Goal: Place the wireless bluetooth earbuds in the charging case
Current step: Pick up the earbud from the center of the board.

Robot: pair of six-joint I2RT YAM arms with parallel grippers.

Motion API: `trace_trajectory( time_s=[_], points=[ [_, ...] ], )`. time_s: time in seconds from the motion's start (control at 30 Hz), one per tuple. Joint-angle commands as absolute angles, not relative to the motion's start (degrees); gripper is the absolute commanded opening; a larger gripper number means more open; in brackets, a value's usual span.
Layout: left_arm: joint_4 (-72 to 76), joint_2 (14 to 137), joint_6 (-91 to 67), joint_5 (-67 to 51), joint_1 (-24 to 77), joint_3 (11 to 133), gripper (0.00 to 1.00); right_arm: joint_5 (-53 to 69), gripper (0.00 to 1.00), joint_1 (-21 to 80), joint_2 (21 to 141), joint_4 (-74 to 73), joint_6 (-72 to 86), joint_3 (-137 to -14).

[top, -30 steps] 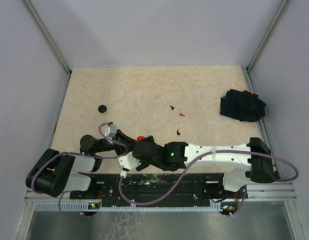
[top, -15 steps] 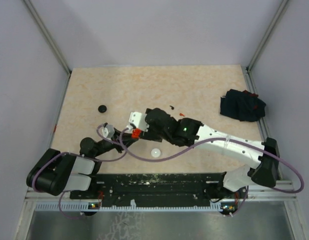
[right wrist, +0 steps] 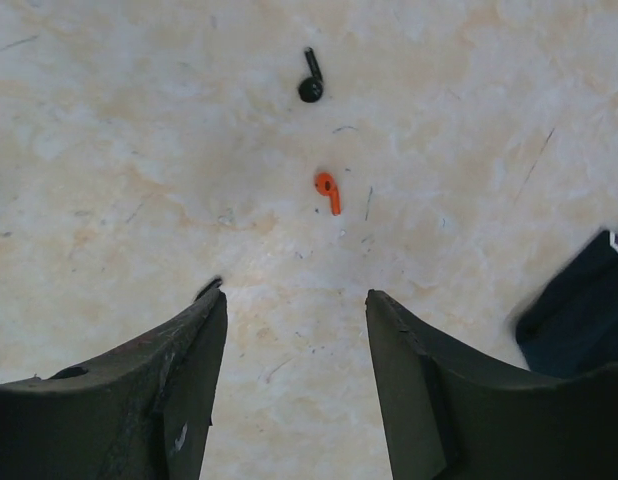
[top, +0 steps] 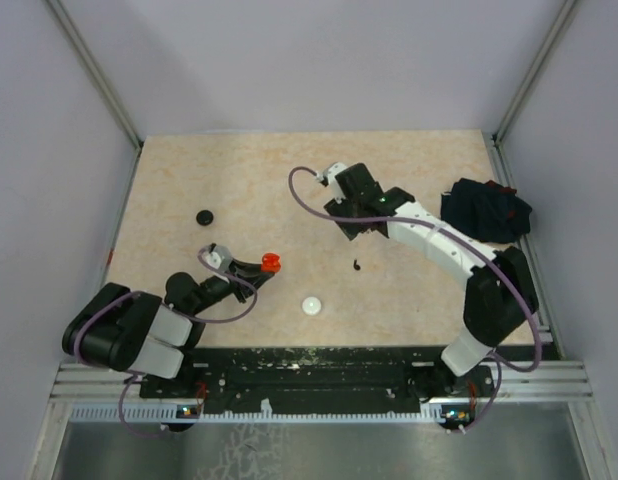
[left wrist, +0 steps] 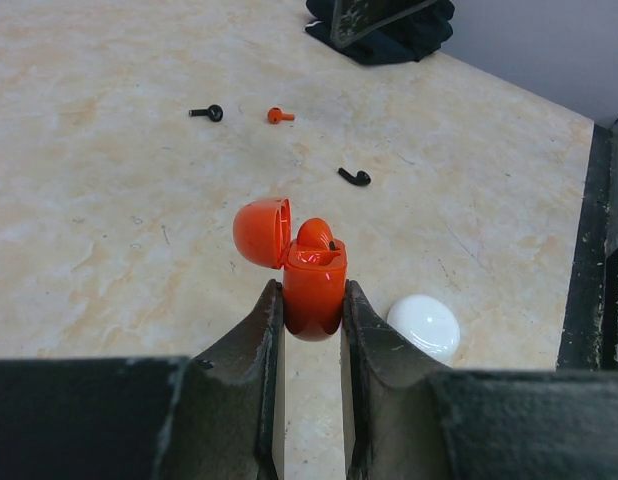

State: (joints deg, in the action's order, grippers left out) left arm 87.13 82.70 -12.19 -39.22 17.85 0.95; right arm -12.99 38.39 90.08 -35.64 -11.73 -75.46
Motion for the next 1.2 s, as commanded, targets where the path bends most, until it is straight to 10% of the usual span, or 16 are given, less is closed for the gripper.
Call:
trace_trajectory(
  time_s=[0.0, 1.17],
  points=[
    [101.9, 82.2, -13.3, -39.9, 17.5, -1.0, 0.00, -12.4, 0.57, 33.4, 94.0, -28.9, -6.5, -76.0],
    [85.8, 72.7, -8.5, -40.8, 17.6, 0.7, 0.00, -21.6, 0.20, 32.0, 113.0, -19.5, -8.3, -74.9]
  ],
)
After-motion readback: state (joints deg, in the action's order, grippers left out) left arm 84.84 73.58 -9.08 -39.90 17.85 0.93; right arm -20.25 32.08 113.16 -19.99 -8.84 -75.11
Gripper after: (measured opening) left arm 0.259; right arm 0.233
